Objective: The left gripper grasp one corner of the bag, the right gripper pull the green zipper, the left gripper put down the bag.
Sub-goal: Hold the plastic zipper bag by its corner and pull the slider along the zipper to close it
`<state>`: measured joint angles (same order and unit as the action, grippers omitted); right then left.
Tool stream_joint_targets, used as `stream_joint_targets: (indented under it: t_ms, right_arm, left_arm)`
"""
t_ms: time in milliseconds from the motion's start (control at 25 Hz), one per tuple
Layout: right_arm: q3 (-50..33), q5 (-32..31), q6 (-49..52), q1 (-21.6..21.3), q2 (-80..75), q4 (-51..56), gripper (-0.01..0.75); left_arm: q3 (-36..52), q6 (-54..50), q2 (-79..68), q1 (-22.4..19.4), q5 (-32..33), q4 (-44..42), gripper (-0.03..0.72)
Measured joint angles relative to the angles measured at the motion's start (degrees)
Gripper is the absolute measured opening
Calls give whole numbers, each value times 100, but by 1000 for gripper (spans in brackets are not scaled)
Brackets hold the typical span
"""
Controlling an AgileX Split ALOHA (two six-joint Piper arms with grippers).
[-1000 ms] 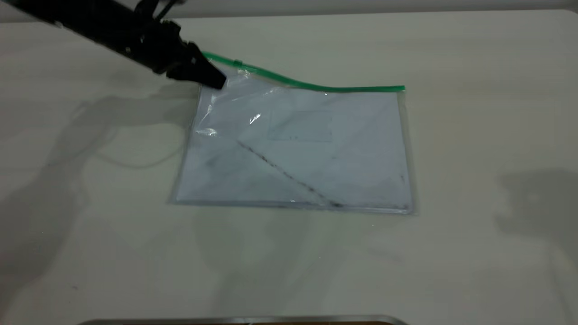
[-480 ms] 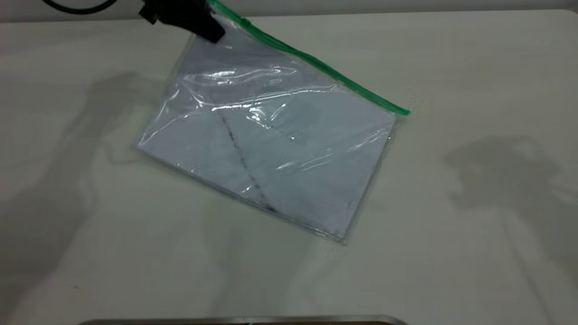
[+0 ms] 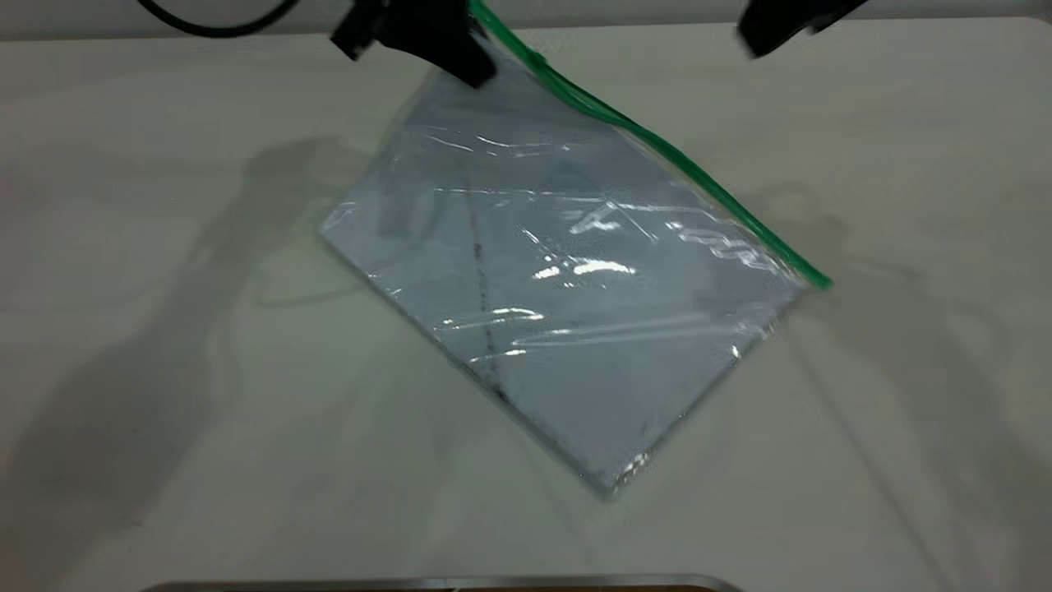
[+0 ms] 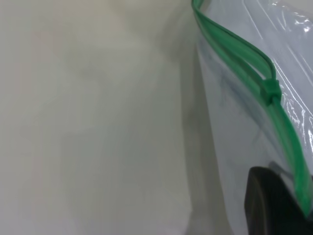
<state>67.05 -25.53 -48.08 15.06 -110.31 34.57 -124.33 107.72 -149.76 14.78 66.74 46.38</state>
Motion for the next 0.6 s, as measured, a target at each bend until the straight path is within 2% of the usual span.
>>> stream_joint_targets:
  t_ms: [320,600]
  right_arm:
    - [294,43,-948,265,-645,738,558]
    - [296,127,-1800,271,-666,1496,558]
  left_arm:
    - [0,434,0,343,5,-154,53]
    - [0,463,0,681,-254,-148,53]
